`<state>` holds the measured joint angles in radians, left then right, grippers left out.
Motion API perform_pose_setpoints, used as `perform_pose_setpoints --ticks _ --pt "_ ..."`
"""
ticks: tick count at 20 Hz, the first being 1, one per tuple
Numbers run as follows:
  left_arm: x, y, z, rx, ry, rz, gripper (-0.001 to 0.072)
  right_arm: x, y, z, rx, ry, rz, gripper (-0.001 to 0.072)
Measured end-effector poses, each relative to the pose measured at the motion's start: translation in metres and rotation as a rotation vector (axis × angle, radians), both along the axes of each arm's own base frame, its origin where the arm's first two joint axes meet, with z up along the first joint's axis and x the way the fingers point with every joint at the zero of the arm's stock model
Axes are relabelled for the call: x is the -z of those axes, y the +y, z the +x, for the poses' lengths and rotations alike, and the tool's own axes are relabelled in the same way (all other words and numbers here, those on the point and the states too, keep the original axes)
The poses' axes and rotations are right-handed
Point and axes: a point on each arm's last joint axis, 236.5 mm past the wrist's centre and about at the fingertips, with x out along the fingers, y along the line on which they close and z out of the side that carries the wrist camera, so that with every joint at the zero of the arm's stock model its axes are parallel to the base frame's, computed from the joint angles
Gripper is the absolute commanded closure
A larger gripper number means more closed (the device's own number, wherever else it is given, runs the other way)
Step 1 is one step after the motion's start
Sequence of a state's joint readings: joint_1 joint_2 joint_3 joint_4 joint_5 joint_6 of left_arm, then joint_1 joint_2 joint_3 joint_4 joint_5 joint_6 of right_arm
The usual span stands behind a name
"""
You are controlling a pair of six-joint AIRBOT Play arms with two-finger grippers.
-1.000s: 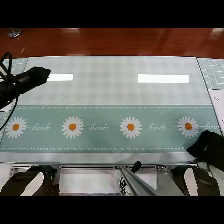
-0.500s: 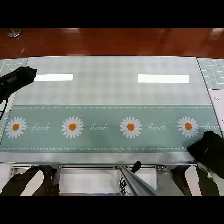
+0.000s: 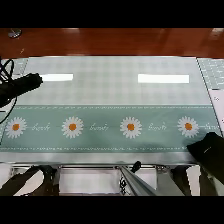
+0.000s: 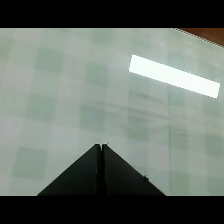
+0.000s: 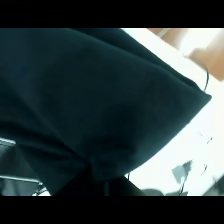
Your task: Fold the shirts.
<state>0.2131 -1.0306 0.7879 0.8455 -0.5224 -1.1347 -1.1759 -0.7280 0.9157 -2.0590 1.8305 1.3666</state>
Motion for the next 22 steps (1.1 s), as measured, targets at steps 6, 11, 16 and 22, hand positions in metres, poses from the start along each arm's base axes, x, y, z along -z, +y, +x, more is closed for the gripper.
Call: perform_pose_setpoints --ticks 6,11,16,22 --pt "0.005 0.008 0.006 -0.005 -0.012 0.042 0.0687 0.005 0.016 -0.046 0.127 0.079 0.068 0.0214" --pt "0.006 0.008 0.007 0.003 -0.016 0.058 0.0687 0.009 -0.010 -0.050 0.071 0.062 -0.019 0.0108" --pt "-0.010 -0.027 0.012 0.156 -0.030 0.113 0.0505 0.029 -0.064 0.062 -0.131 -0.410 -0.191 0.0108" --pt "-0.048 -0.104 0.020 0.406 -0.031 0.133 0.0219 0.003 -0.053 0.247 -0.543 -0.820 -0.146 0.0108"
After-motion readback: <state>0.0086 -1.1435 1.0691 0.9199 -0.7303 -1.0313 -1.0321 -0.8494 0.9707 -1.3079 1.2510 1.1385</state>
